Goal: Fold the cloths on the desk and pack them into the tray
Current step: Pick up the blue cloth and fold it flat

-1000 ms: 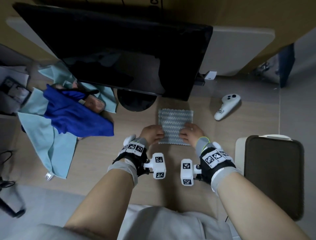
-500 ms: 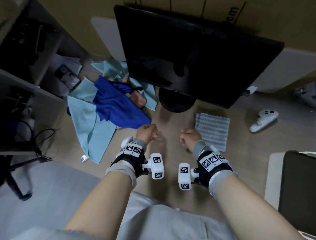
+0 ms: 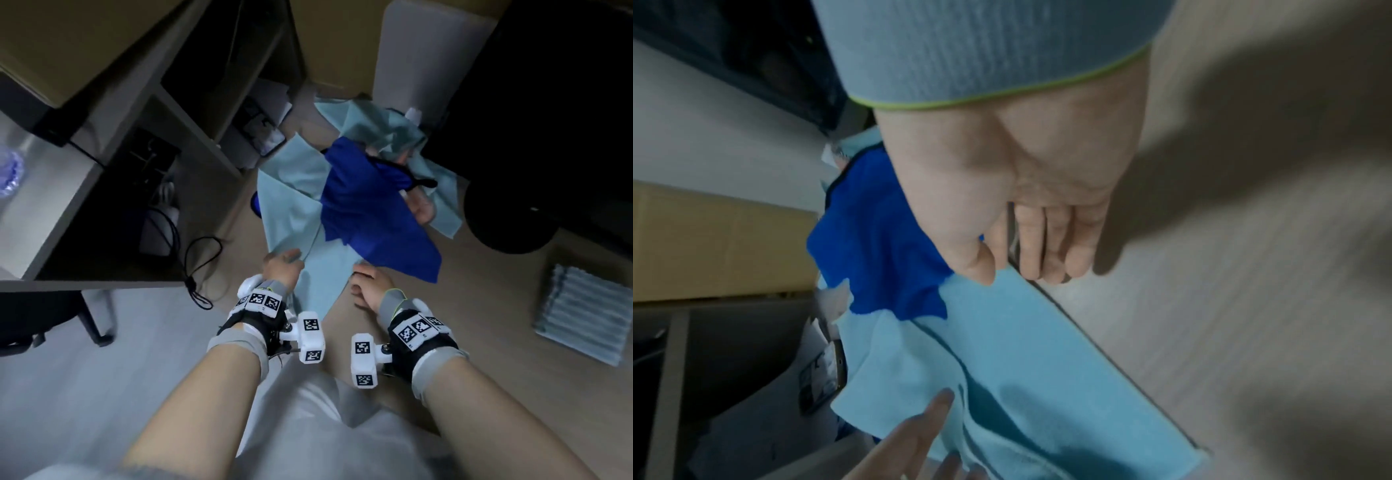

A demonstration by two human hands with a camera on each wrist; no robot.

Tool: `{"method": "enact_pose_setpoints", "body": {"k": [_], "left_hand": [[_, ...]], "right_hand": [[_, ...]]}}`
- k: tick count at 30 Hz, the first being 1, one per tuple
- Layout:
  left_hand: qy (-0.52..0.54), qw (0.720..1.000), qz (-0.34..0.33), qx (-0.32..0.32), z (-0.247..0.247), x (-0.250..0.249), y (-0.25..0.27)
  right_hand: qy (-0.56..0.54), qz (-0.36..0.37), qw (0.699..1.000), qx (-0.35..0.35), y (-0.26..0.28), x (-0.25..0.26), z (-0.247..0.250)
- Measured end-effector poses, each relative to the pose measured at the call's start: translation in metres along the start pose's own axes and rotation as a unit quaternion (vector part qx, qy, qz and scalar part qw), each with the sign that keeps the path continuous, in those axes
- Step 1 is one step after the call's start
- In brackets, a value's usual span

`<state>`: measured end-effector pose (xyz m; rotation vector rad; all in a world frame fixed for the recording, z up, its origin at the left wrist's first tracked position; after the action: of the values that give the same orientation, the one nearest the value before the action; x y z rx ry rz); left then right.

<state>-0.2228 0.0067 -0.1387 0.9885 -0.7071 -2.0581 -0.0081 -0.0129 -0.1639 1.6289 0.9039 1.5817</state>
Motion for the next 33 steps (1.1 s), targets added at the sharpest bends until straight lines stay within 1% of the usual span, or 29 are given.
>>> {"method": "enact_pose_setpoints", "body": {"k": [1, 2, 3, 5, 6, 7, 8, 9, 11, 12, 13, 14, 16, 17, 18, 20, 23, 26, 29, 31, 33], "left_hand": [[-0.015, 1.0, -0.001, 0.014, 0.002, 0.005, -0.006], [-0.028, 0.999, 0.006, 0.02, 0.008, 0.01, -0.012], [-0.032, 0.999, 0.016, 0.014, 0.012, 0.013, -0.015], [-0.015, 0.999, 0.033, -0.006, 0.021, 0.015, -0.022], [0.011, 0.999, 0.033, -0.017, 0.024, 0.014, -0.027], [0.049, 0.998, 0.032, -0.026, 0.029, 0.009, -0.031], [0.098, 0.994, 0.04, -0.028, 0.03, 0.005, -0.033], [0.14, 0.989, 0.044, -0.017, 0.028, 0.0, -0.034], [0.193, 0.98, 0.04, 0.044, 0.017, -0.016, -0.032], [0.201, 0.975, 0.034, 0.083, 0.009, -0.025, -0.029], [0.204, 0.972, 0.02, 0.118, 0.001, -0.033, -0.027], [0.201, 0.969, -0.001, 0.143, -0.006, -0.042, -0.027], [0.186, 0.965, -0.046, 0.178, -0.017, -0.061, -0.025], [0.17, 0.964, -0.065, 0.195, -0.025, -0.072, -0.022], [0.155, 0.964, -0.079, 0.2, -0.031, -0.081, -0.02], [0.144, 0.968, -0.077, 0.193, -0.037, -0.087, -0.021], [0.134, 0.978, -0.065, 0.143, -0.041, -0.091, -0.031], [0.091, 0.983, -0.078, 0.137, -0.051, -0.103, -0.027], [0.09, 0.987, -0.06, 0.116, -0.055, -0.109, -0.013], [0.093, 0.984, -0.086, 0.121, -0.06, -0.12, 0.0], [0.073, 0.977, -0.137, 0.147, -0.069, -0.131, 0.017]], "right_hand": [[-0.005, 0.001, 1.0, -0.004, 0.0, 0.003, -0.009], [-0.013, 0.001, 1.0, -0.025, -0.006, 0.003, -0.016], [-0.016, 0.011, 0.998, -0.065, -0.006, 0.008, -0.012], [-0.02, 0.048, 0.982, -0.184, -0.004, 0.02, 0.008], [0.006, 0.064, 0.97, -0.236, -0.001, 0.026, 0.021], [0.05, 0.07, 0.96, -0.267, 0.003, 0.035, 0.03], [0.082, 0.063, 0.956, -0.274, 0.002, 0.04, 0.034], [0.098, 0.051, 0.959, -0.26, -0.003, 0.042, 0.035], [0.13, 0.013, 0.966, -0.222, -0.039, 0.028, 0.04], [0.152, 0.01, 0.963, -0.22, -0.071, 0.01, 0.052], [0.159, 0.007, 0.962, -0.22, -0.083, 0.004, 0.059], [0.144, 0.002, 0.963, -0.23, -0.078, 0.009, 0.062], [0.115, 0.004, 0.958, -0.263, -0.033, 0.041, 0.058], [0.093, 0.013, 0.956, -0.278, -0.02, 0.047, 0.064], [0.077, 0.019, 0.956, -0.282, -0.013, 0.05, 0.067], [0.074, 0.043, 0.957, -0.276, -0.012, 0.052, 0.07], [0.088, 0.089, 0.957, -0.261, 0.0, 0.066, 0.072], [0.077, 0.146, 0.954, -0.25, 0.015, 0.078, 0.085], [0.06, 0.183, 0.948, -0.252, 0.029, 0.086, 0.095], [0.039, 0.207, 0.947, -0.244, 0.04, 0.093, 0.097], [0.032, 0.226, 0.943, -0.242, 0.049, 0.096, 0.099]]}}
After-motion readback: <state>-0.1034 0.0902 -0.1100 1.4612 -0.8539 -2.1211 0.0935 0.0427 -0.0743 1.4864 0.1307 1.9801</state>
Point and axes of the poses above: each hand's wrist, its own y-axis away from the middle knuckle, its own z-axis out of the back of the hand, x = y × z, the point moved 7 cm from there along -y, towards the middle knuckle, and after that the axes turned 2 degrees about z, right-handed, at the moved point
